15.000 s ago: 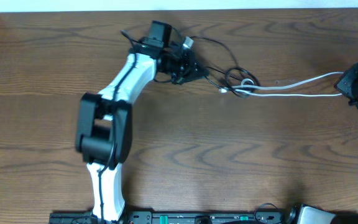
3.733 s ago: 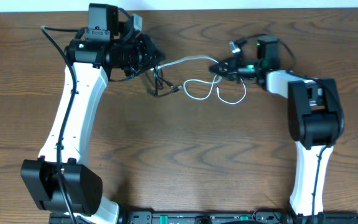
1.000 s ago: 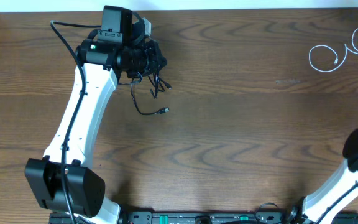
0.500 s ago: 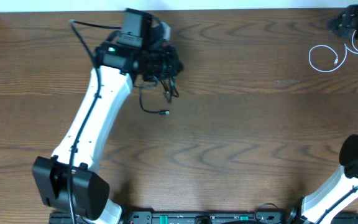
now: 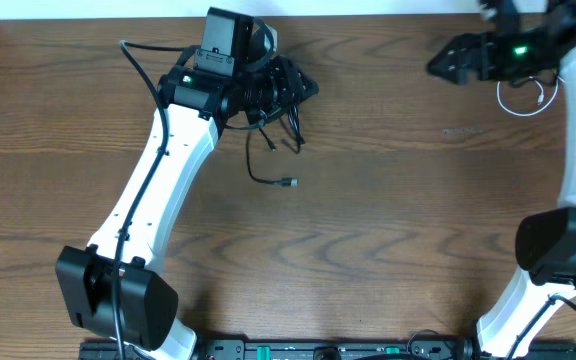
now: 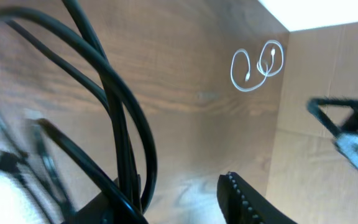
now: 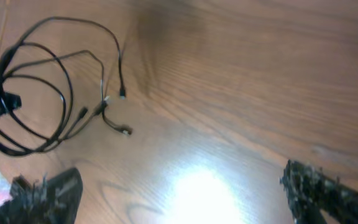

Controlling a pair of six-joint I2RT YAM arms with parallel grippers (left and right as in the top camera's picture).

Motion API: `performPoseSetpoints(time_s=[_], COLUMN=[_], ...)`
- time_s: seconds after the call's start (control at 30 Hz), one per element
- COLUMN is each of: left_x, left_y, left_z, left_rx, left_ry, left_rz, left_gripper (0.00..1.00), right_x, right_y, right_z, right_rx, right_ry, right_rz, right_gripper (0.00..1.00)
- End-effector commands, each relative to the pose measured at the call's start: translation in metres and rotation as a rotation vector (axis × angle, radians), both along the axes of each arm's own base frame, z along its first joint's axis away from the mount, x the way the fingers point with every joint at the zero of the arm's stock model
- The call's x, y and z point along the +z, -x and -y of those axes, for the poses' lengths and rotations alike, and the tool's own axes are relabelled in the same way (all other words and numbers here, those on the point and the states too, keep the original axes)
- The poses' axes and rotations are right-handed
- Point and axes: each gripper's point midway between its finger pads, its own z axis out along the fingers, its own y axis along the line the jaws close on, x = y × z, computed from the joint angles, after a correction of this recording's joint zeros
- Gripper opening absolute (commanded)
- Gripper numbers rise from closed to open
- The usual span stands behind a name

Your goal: Untangle cables

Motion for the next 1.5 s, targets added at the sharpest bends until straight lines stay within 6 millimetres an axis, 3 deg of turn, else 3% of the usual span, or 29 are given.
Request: performPoseSetpoints(time_s=[0.0,0.13,0.23,0.33,0.53,0.77,1.03,1.17,1.47], left_x=[-0.006,-0.036,-0.067,-0.088,-0.099,-0.106,-0.144,-0.166,-0.210], left_y=[0.016,0.033,0.043,0.052,0.050,0.046,0.060,0.061,0.066], left_z=[0.010,-0.001,-0.022,-0.027,-0.036,-0.030,0.004,0.016,0.015], left_rx=[-0.112,-0.196,-0.196,-0.304,-0.325,-0.299,-0.395,-0.552,-0.906], left_ry=[-0.018,-0.216,-0.423,-0.533,-0.595,-0.579,-0.573,-0.606,-0.645], left_rz=[0.005,0.003,-0.054,-0.065,-0.072,-0.091,-0.156,-0.102,-0.005], left_gripper=[0.47,0.49,0.58,0.65,0.65,0.65,0.65,0.65,0.65], right_x=[-0.018,-0.033,-0.039,-0.042,-0.042,-0.046,-0.051,-0.052,-0.053], right_y=[0.001,0.001,0.002,0.001,0.001,0.000,-0.001,0.000,0.001], right_z=[-0.016,-0.017,-0.017,-0.013,-0.012,-0.007,0.002,0.003,0.003], right_rx=[0.046,0.038,0.038,0.028,0.026,0.014,-0.032,-0.034,-0.035], right_ry=[-0.027,-0.031,-0.032,-0.026,-0.025,0.009,0.057,0.067,0.066], right_rz=[-0.027,-0.054,-0.064,-0.069,-0.069,-0.071,-0.093,-0.098,-0.102], right_gripper=[0.97,0.93,0.93,0.93,0.93,0.93,0.93,0.93,0.93])
